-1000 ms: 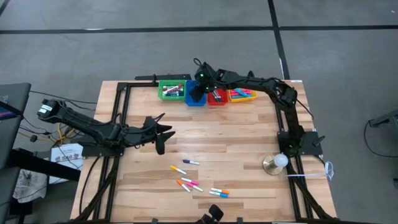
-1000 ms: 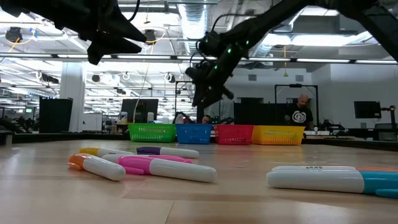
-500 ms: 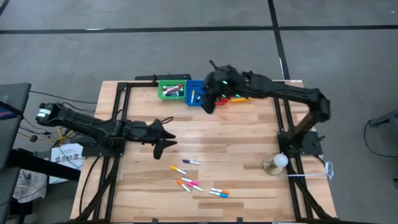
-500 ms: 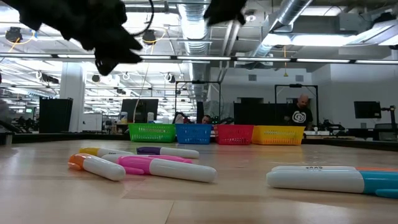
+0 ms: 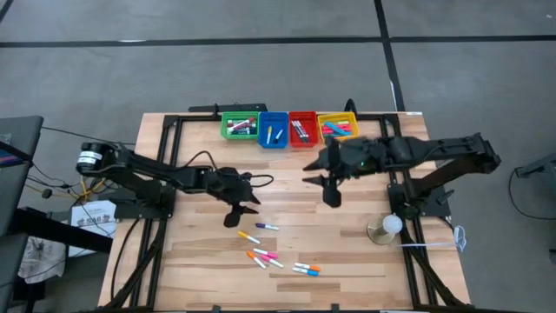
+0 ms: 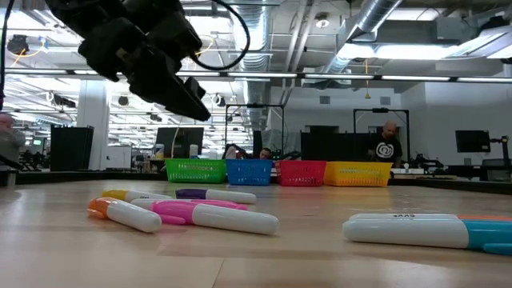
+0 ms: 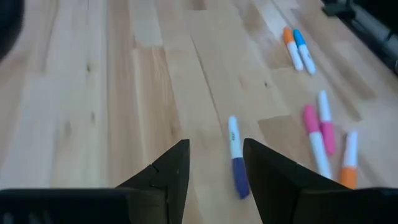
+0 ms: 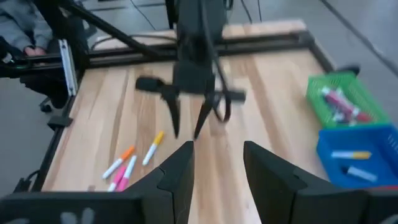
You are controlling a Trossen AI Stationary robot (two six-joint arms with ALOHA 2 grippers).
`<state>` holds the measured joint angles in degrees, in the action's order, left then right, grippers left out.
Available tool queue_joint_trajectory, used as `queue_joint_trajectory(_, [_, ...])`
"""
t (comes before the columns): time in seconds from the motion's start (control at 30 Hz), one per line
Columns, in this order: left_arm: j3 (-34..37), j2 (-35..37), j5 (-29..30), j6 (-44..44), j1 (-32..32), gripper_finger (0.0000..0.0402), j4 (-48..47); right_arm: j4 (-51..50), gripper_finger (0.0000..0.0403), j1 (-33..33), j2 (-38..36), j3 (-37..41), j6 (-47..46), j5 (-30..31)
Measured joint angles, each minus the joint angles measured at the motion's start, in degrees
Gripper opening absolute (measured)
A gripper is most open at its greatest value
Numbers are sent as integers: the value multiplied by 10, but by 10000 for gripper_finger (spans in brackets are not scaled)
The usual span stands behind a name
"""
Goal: Pick & Place Markers
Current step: Put the small violet highlighter pen into the blue bin
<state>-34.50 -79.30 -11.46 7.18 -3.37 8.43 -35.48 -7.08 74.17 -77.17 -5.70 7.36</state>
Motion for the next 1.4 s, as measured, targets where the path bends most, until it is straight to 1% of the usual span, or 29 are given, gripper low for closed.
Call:
queue_joint_trajectory(0.07, [0, -4, 0, 32, 0, 149, 0, 10, 129, -8, 0, 25, -23, 9])
queue_joint_trajectory(0.23, [0, -51, -17, 28, -26, 149, 8, 18, 128, -22, 14, 49, -62, 38])
queue_joint_trajectory(0.43, [0, -112, 9, -28, -55, 149, 73, 46, 128, -35, 21, 50, -63, 68])
queue_joint_trajectory(0.6, [0, -147, 17, -33, -55, 149, 87, 56, 127, -34, 18, 50, -63, 79])
queue_joint_trajectory(0.77, [0, -183, 18, -41, -55, 149, 150, 56, 127, -34, 18, 50, -63, 79])
queue_joint_trajectory(0.87, [0, -203, 6, -51, -52, 149, 175, 56, 127, -34, 19, 50, -64, 79])
queue_joint_trajectory(0.97, [0, -231, -9, -73, -48, 149, 177, 56, 128, -34, 19, 50, -64, 79])
queue_joint_trajectory(1.1, [-2, -274, -38, -112, -43, 146, 227, 62, 127, -34, 19, 49, -64, 78])
queue_joint_trajectory(1.17, [-2, -281, -41, -133, -40, 136, 232, 64, 127, -35, 19, 49, -65, 78])
queue_joint_trajectory(1.23, [-2, -281, -40, -137, -38, 119, 230, 68, 128, -38, 19, 49, -66, 78])
queue_joint_trajectory(1.4, [-1, -269, -32, -137, -36, 48, 217, 77, 127, -51, 19, 49, -66, 78])
